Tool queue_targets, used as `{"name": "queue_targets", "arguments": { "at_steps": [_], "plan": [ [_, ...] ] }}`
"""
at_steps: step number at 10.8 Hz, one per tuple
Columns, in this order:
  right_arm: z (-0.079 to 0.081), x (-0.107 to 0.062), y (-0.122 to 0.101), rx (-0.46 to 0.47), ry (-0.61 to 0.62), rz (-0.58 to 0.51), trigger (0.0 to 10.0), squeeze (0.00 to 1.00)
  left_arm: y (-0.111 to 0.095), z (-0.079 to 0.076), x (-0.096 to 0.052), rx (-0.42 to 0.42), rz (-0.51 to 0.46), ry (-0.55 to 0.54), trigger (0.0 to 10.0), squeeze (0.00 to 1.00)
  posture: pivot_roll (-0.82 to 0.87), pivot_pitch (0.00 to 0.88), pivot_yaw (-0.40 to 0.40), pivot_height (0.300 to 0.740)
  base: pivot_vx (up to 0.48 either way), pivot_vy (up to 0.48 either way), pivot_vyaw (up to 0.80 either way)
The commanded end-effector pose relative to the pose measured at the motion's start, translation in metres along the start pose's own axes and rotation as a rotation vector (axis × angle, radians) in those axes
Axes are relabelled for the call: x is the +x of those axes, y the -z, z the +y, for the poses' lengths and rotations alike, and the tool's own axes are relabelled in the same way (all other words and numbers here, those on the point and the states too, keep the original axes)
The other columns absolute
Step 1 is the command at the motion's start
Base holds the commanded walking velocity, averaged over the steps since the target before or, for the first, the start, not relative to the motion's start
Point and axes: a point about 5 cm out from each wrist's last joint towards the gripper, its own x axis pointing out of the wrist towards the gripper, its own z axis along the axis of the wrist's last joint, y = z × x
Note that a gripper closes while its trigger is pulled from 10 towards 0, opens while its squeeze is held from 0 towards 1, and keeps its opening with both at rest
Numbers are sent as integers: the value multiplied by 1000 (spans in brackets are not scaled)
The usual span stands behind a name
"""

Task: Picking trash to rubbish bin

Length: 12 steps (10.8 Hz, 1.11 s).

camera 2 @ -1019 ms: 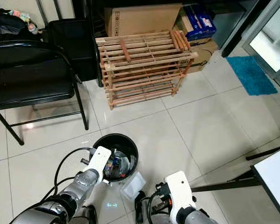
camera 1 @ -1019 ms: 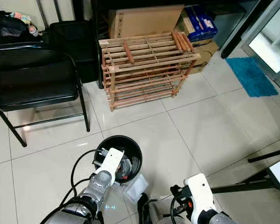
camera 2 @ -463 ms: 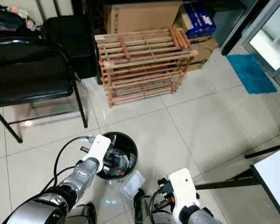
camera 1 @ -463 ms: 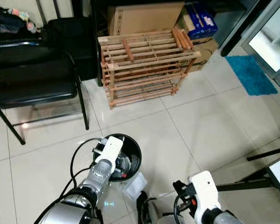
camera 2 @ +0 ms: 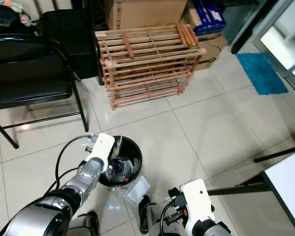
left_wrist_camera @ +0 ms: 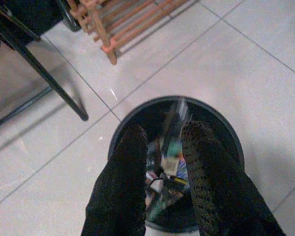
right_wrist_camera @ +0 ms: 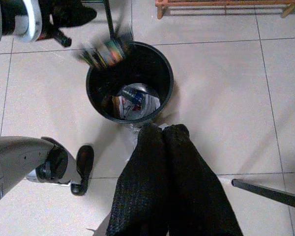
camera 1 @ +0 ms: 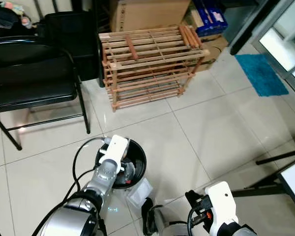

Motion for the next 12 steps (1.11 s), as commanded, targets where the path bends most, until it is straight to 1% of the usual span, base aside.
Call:
{"name": "queue_targets", "arguments": {
  "at_steps": [1,5,8,10,11,12],
  "plan": [
    [-4,-5,2,-4,20,23,10000,0,6,-6,-2,2,16,3,10000,1000,-196,295,-179,740,0,0,0],
    [-6,-6,-2,-15,22,15,10000,0,6,-3,-2,4,11,-12,10000,1000,-195,290,-179,740,0,0,0],
    [-13,2,-8,-39,48,-20,10000,0,0,-2,-1,7,-22,-9,10000,1000,-142,259,-153,740,0,0,0],
    [-19,15,-16,-49,66,-64,10000,0,-7,4,1,-4,-61,-24,10000,1000,-88,231,-123,740,0,0,0],
    [-23,25,-23,-55,72,-97,10000,0,-16,14,2,-33,-99,-49,10000,1000,-53,214,-105,740,0,0,0],
    [-25,30,-26,-57,72,-110,10000,0,-19,19,3,-48,-117,-54,10000,1000,-35,203,-96,740,0,0,0]
  ]
}}
